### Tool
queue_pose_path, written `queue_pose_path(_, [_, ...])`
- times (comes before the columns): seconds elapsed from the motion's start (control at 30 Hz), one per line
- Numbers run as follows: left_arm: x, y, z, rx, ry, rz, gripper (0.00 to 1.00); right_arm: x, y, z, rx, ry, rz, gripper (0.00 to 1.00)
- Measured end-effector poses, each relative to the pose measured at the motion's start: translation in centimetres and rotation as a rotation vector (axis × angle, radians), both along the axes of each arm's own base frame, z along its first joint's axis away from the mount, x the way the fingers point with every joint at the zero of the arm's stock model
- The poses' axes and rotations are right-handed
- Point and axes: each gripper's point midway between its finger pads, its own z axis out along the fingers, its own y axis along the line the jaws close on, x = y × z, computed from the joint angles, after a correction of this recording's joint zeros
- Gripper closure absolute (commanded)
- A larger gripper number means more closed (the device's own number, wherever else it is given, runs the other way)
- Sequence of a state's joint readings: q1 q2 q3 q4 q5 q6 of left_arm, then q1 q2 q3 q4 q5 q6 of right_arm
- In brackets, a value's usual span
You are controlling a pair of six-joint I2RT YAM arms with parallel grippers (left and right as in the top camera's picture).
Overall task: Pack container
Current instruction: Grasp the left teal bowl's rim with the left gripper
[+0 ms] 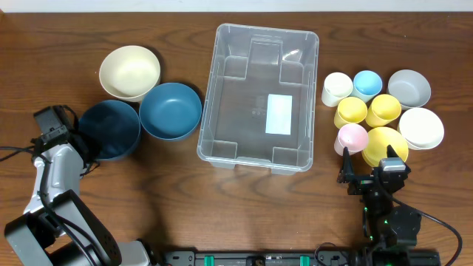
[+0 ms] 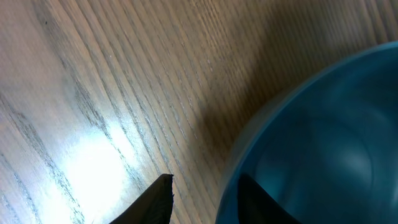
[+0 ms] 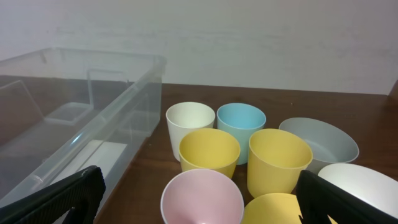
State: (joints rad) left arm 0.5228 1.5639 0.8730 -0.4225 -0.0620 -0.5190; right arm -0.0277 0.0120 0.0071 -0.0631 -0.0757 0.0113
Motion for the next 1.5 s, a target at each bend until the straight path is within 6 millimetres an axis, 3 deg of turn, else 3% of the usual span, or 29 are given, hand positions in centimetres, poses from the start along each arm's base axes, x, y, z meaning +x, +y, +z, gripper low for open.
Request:
queue_pose_path(0.53, [0.8, 0.4, 0.1, 0.021, -0.042, -0.001, 0.64, 0.0, 0.0, 0.0, 0.0, 0.0, 0.0, 0.01])
queue_pose_path(0.77, [0.1, 0.0, -1.0, 0.014, -0.031, -0.001, 0.63, 0.0, 0.0, 0.0, 0.0, 0.0, 0.0, 0.01])
queue_pose_path(0.83, [0.0, 0.0, -1.1, 0.013, -0.03, -0.001, 0.67, 0.0, 0.0, 0.0, 0.0, 0.0, 0.0, 0.01])
queue_pose_path(0.93, [0.1, 0.0, -1.1, 0.014, -0.034, 0.003, 0.91, 0.0, 0.0, 0.0, 0.0, 0.0, 0.0, 0.01])
queue_pose_path(0.97, [0.1, 0.0, -1.0, 0.012, -0.037, 0.008, 0.93, 0.0, 0.0, 0.0, 0.0, 0.0, 0.0, 0.01])
queue_pose_path(1.3, [-0.1, -0.2, -0.7, 0.012, -0.036, 0.001, 0.94, 0.0, 0.0, 0.0, 0.0, 0.0, 0.0, 0.01])
queue_pose_path(1.5, [-0.7, -0.5, 2.3, 0.039, -0.079, -0.002, 0.94, 0.0, 0.0, 0.0, 0.0, 0.0, 0.0, 0.01])
